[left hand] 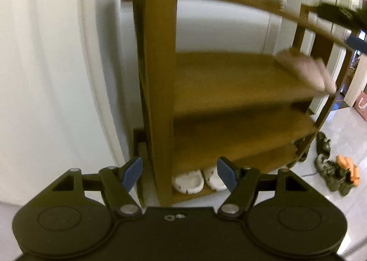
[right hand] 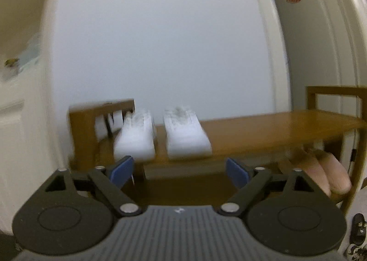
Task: Organize scattered shoes
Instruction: 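Move the right tool down to the dark green slides on the floor, then grasp both dark green slides by their straps with the right tool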
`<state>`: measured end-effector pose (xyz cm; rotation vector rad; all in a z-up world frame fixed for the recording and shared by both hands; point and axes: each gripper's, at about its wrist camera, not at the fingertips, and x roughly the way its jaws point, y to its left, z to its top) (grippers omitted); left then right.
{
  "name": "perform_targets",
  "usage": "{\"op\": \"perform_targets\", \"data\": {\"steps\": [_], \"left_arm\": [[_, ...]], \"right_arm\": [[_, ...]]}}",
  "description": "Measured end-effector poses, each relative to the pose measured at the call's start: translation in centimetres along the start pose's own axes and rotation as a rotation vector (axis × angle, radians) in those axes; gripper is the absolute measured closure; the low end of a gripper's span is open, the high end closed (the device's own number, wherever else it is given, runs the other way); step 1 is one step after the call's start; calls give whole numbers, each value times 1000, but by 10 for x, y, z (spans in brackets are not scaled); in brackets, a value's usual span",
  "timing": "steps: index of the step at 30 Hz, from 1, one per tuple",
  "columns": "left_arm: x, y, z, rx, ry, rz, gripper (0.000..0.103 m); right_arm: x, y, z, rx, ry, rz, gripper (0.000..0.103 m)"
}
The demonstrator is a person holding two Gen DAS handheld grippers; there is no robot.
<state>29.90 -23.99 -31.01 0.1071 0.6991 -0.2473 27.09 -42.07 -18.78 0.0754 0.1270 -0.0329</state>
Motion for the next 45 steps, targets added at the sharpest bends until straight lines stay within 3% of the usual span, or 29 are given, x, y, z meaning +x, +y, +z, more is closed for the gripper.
{"op": "perform_targets", "data": {"steps": [3, 5, 7, 11, 16, 20, 22, 25, 30, 33, 37, 45], "left_arm": [[64, 5, -68, -3, 149, -26, 31], [104, 14, -117, -37, 246, 26, 31], [128, 22, -159, -42, 281, 90, 31], [143, 25, -208, 33, 227, 148, 31], [127, 26, -253, 121, 147, 184, 31], [112, 28, -288, 149, 145, 206, 31], [118, 28, -297, 150, 163, 207, 31], [117, 27, -303, 127, 152, 198, 31], [120, 25, -305, 121, 136, 192, 31], [124, 26, -306, 127, 164, 179, 31], [128, 26, -313, 156, 187, 163, 31], [131, 43, -310, 87, 190, 191, 31]], "right_arm": [[-25, 3, -112, -4, 43, -27, 7], [-38, 15, -195, -32, 112, -10, 7], [-39, 33, -260, -86, 222, 4, 7], [-63, 62, -363, -128, 414, -24, 8], [-122, 93, -436, -291, 416, 125, 8], [-142, 109, -468, -346, 431, 93, 7], [-145, 106, -480, -273, 499, 30, 7], [-149, 98, -497, -178, 557, -2, 7], [-135, 109, -525, -147, 537, -17, 7], [-123, 115, -543, -146, 571, -60, 7], [-117, 111, -550, -115, 596, -124, 7], [-106, 105, -555, -99, 614, -110, 7]]}}
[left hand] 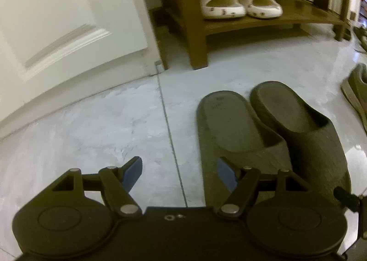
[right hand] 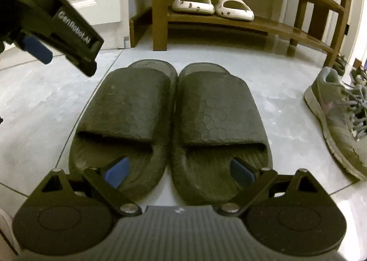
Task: Organize scattered shoes
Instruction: 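Grasp both dark green slides by their straps with the right tool, then lift the dark green slides onto the upper rack shelf and release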
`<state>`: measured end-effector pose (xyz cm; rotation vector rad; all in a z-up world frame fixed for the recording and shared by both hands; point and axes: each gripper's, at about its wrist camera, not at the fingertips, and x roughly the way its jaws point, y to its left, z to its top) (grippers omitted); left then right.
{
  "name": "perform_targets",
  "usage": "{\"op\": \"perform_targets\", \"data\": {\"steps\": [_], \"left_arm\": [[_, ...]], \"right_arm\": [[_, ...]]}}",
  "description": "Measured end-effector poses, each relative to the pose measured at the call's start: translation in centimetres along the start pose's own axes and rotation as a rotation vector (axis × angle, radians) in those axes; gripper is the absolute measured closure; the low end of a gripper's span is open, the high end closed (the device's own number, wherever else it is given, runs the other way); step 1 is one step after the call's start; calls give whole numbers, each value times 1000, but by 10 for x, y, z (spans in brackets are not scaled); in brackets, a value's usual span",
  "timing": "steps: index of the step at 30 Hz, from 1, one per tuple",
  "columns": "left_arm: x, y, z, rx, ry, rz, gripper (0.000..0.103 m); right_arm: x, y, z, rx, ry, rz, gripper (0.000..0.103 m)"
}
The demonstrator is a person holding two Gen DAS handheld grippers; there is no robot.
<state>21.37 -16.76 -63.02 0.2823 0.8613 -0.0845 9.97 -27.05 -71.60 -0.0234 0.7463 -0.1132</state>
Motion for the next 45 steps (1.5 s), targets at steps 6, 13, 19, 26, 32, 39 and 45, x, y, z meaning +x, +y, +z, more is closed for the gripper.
{"op": "perform_targets", "data": {"steps": [6, 13, 19, 26, 32, 39, 45], "left_arm": [[6, 4, -4, -17, 30, -2, 31], [11, 1, -7, 6, 36, -10, 31], [10, 2, -6, 11, 27, -12, 30], [11, 4, -4, -5, 30, -15, 30], [11, 4, -3, -2, 26, -19, 30], [3, 7, 7, -6, -2, -8, 30], [1, -7, 32, 52, 64, 11, 30]], "right_arm": [[12, 4, 2, 19, -32, -16, 7], [34, 7, 7, 152, -97, -79, 6], [38, 5, 3, 222, -199, -57, 46], [37, -3, 12, 170, -245, -16, 70], [41, -14, 21, 151, -277, 23, 74], [33, -22, 34, 173, -289, 64, 75], [22, -36, 43, 193, -295, 77, 75]]}}
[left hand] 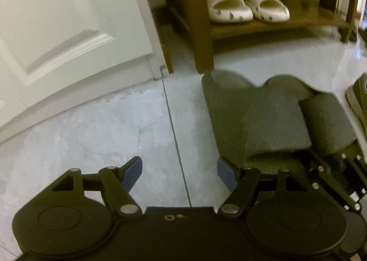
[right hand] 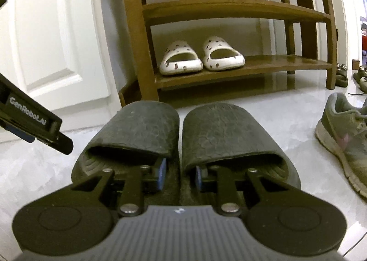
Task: Organize scattered shoes
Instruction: 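Lift the dark green slides onto the upper rack shelf and release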
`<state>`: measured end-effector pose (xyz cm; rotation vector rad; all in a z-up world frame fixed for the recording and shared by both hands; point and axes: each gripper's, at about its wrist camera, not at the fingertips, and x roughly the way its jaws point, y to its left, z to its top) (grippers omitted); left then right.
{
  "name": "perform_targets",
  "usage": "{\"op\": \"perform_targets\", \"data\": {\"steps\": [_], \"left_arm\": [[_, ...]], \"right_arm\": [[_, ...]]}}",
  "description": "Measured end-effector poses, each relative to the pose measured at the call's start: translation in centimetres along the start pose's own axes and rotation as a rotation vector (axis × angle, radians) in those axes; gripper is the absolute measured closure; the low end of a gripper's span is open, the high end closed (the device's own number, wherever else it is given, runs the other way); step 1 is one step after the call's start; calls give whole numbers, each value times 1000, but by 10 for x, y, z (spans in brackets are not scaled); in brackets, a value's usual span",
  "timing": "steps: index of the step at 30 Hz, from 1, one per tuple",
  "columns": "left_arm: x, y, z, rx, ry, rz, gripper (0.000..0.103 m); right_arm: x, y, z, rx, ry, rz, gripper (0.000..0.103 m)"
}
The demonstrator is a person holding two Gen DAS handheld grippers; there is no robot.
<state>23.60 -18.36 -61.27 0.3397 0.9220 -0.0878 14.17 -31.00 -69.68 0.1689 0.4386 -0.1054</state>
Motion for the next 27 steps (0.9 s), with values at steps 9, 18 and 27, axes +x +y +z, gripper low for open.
{"op": "perform_targets", "data": {"steps": [9, 18, 27], "left_arm": [[-15, -12, 32, -31, 12, -69, 30], [-44, -25, 63, 20, 27, -98, 30], [-93, -31, 126, -42, 52, -155, 30]], "right_arm": [[-22, -21, 33, -83, -68, -5, 75], [-46, -45, 74, -95, -65, 0, 75], [-64, -73, 153, -111, -98, -64, 75]]}}
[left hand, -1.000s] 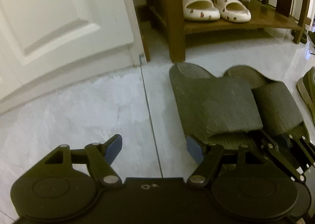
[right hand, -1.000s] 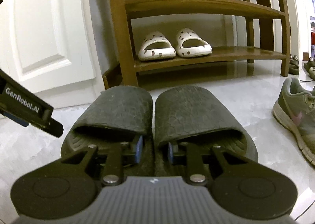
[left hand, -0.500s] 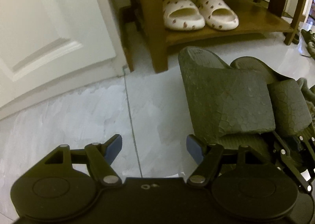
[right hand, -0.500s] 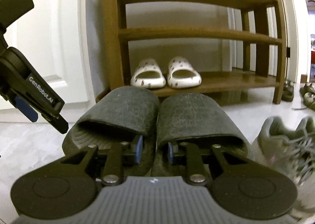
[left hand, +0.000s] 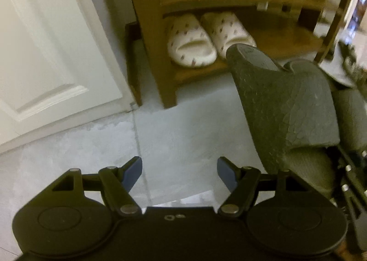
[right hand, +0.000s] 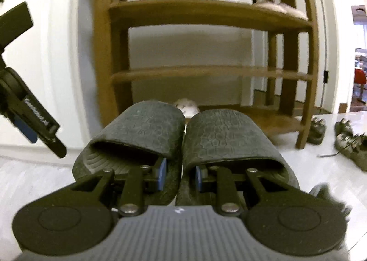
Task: Organize scattered shoes
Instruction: 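Lift the dark green slides onto the upper rack shelf and release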
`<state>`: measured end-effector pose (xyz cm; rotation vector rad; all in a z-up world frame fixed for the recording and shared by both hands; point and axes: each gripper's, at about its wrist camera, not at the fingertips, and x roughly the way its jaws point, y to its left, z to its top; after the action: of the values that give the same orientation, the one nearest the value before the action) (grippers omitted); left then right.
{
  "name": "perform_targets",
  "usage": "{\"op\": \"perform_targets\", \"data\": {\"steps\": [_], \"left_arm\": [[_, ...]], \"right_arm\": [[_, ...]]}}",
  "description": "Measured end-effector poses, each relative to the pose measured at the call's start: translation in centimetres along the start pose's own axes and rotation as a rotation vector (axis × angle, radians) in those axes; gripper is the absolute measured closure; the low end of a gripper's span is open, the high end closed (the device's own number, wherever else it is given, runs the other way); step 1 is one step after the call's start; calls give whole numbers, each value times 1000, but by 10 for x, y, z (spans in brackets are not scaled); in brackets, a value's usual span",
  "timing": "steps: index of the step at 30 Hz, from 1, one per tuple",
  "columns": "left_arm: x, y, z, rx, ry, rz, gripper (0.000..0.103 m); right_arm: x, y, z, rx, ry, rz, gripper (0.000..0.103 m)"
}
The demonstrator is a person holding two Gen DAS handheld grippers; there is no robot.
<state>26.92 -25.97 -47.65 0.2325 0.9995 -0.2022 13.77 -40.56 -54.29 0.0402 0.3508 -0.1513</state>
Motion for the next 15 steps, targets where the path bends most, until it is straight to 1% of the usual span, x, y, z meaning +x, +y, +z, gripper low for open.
{"op": "perform_targets", "data": {"steps": [4, 7, 12, 15], "left_arm": [[-24, -14, 22, -9, -29, 0, 31], [-41, -22, 32, -20, -36, -34, 30], [-70, -35, 42, -8, -62, -71, 30], [-85, -39, 49, 8, -94, -63, 30]], "right_arm": [[-8, -10, 30, -60, -31, -5, 75], [-21, -17, 54, -98, -46, 11, 75], [-50, -28, 95, -105, -91, 1, 75], [-62, -33, 118, -108, -126, -11, 75]]}}
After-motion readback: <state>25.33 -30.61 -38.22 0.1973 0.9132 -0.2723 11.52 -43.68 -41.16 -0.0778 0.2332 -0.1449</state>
